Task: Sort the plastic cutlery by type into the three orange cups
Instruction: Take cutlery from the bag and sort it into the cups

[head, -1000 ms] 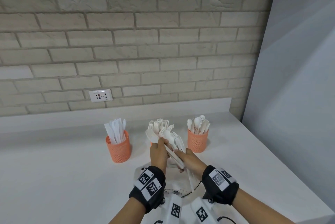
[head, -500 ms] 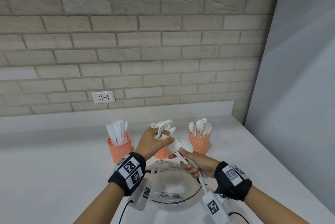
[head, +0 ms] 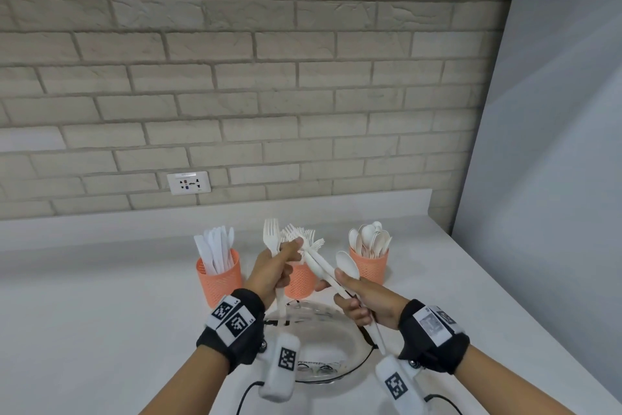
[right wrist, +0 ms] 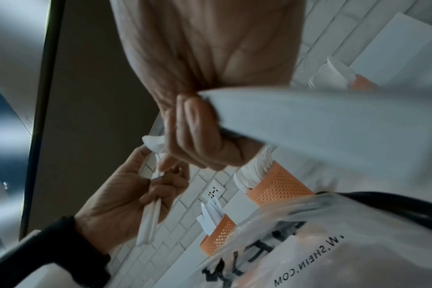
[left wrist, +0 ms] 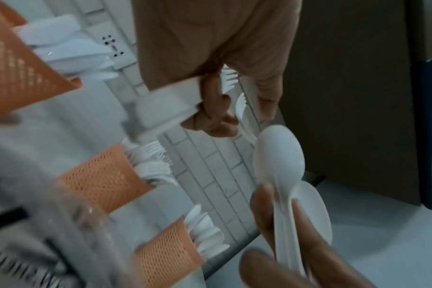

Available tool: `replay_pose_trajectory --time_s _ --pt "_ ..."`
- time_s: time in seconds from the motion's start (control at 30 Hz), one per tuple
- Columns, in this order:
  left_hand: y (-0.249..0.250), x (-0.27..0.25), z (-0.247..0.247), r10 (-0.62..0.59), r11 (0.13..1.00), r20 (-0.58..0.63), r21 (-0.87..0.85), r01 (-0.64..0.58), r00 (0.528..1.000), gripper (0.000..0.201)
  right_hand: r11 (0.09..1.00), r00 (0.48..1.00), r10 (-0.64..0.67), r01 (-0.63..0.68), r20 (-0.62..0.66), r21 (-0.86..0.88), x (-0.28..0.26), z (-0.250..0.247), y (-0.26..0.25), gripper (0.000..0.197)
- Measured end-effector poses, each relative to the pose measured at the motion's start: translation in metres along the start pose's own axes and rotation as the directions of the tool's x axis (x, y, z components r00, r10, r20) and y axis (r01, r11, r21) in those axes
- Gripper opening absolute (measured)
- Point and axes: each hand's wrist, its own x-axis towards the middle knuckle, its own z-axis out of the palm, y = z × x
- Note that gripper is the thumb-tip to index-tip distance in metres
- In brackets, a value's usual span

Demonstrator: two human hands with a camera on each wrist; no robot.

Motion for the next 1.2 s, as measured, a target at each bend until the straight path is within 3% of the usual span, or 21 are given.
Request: replay_pose_trajectory --time_s 0.2,0.33,0.47,0.53,0.73,0.9,1.07,1.2 --pt "-0.013 -0.009 0.016 -0.137 0.933 0.244 -0.294 0.208 0.960 0.039 0.999 0.999 0.015 -0.016 0.031 0.030 0.003 0.009 0.001 0.043" --pt "-0.014 -0.010 0.019 -0.167 0.906 0.288 -0.333 0.262 0.943 0.028 0.997 0.995 0.068 -0.065 0.068 -0.048 0.002 0.012 0.004 0.046" --pt "-0.012 -0.004 0.017 -0.169 0.951 0.215 -0.221 0.216 0.962 0.040 0.988 0.992 0.105 -0.096 0.072 -0.123 0.000 0.009 0.003 0.048" --pt "-0.009 0.001 0.014 -0.161 0.949 0.168 -0.243 0.199 0.973 0.045 0.981 0.989 0.129 -0.117 0.068 -0.157 -0.002 0.007 0.001 0.049" --pt "0.004 0.030 -0.009 -0.082 0.923 -0.048 -0.381 0.058 0.996 0.035 0.974 0.986 0.162 -0.167 -0.045 -0.154 -0.007 -0.008 -0.007 0.056" --pt "-0.006 0.061 -0.029 0.006 1.000 -0.209 -0.013 -0.009 0.978 0.041 0.984 0.976 0.169 -0.174 -0.138 -0.025 -0.006 -0.027 -0.006 0.051" --pt "0.002 0.091 -0.023 0.082 0.996 -0.321 -0.009 -0.090 0.943 0.044 0.985 0.965 0.160 -0.171 -0.208 -0.035 0.000 -0.038 -0.004 0.058" --pt "0.012 0.104 0.000 0.200 0.977 -0.339 0.000 -0.212 0.919 0.043 0.992 0.962 0.124 -0.128 -0.243 -0.001 0.007 -0.047 -0.002 0.070"
